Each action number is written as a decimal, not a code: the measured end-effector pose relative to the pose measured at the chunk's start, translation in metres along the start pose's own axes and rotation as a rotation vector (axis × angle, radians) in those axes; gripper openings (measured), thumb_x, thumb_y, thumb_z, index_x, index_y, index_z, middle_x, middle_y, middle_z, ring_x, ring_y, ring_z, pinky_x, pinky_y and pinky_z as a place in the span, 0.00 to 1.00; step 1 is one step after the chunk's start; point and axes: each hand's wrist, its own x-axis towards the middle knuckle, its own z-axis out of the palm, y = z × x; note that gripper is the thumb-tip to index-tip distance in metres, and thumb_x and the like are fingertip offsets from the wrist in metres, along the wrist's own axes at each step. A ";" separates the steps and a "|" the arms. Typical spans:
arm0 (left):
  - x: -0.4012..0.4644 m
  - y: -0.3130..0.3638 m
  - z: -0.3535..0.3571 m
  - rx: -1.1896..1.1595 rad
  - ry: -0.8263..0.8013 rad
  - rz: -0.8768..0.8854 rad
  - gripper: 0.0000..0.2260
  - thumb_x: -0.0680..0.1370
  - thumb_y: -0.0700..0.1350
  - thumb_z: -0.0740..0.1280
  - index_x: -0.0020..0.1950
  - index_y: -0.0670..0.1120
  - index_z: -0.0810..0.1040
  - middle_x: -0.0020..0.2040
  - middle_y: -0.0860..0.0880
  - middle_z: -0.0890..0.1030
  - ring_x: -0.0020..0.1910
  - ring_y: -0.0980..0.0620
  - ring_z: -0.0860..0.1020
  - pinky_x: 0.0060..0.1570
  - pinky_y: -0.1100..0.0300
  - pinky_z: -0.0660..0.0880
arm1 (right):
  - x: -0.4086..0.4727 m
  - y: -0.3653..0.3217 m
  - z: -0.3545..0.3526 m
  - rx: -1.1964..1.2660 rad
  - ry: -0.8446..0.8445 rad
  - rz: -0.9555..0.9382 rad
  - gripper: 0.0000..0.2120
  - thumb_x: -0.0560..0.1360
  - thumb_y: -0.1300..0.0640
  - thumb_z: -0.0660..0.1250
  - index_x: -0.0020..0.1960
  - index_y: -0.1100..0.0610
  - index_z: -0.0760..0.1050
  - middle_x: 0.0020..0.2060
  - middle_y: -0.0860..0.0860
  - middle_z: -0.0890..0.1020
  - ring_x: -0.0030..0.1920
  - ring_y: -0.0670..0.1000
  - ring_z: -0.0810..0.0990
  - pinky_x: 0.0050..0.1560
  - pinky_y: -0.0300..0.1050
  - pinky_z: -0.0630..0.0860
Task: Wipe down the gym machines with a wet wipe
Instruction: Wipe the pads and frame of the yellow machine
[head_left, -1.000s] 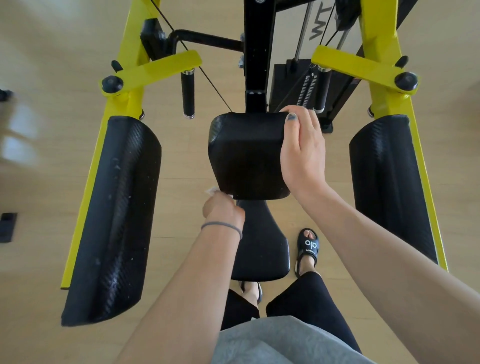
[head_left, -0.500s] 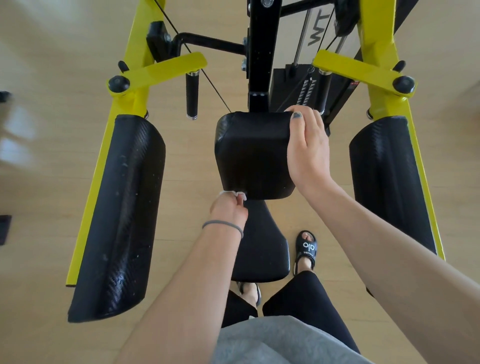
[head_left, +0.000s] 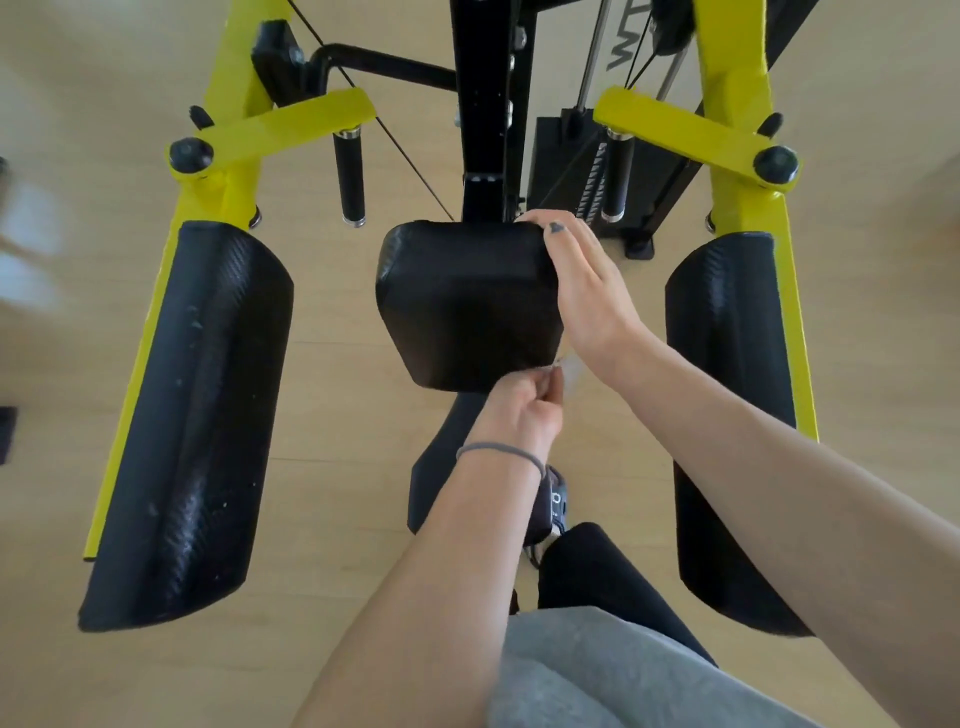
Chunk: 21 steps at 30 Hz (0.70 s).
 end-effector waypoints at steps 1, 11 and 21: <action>-0.010 0.004 -0.002 0.023 0.006 0.013 0.17 0.84 0.33 0.60 0.72 0.35 0.71 0.73 0.42 0.72 0.72 0.47 0.72 0.64 0.63 0.72 | 0.001 0.001 -0.003 0.014 -0.028 0.013 0.18 0.83 0.46 0.51 0.64 0.43 0.76 0.62 0.45 0.77 0.66 0.48 0.74 0.71 0.57 0.69; -0.033 0.007 -0.014 0.136 -0.092 0.395 0.10 0.83 0.32 0.56 0.50 0.44 0.73 0.45 0.47 0.74 0.44 0.50 0.76 0.39 0.66 0.77 | 0.009 0.024 -0.037 0.211 -0.124 0.281 0.21 0.87 0.45 0.48 0.65 0.48 0.77 0.61 0.44 0.80 0.64 0.44 0.75 0.72 0.46 0.65; -0.062 -0.009 0.007 0.016 -0.088 0.316 0.07 0.82 0.32 0.62 0.45 0.36 0.75 0.50 0.39 0.76 0.50 0.47 0.77 0.44 0.63 0.80 | -0.048 0.067 -0.031 0.392 -0.075 0.480 0.17 0.86 0.48 0.51 0.71 0.44 0.71 0.62 0.47 0.80 0.64 0.49 0.78 0.73 0.54 0.70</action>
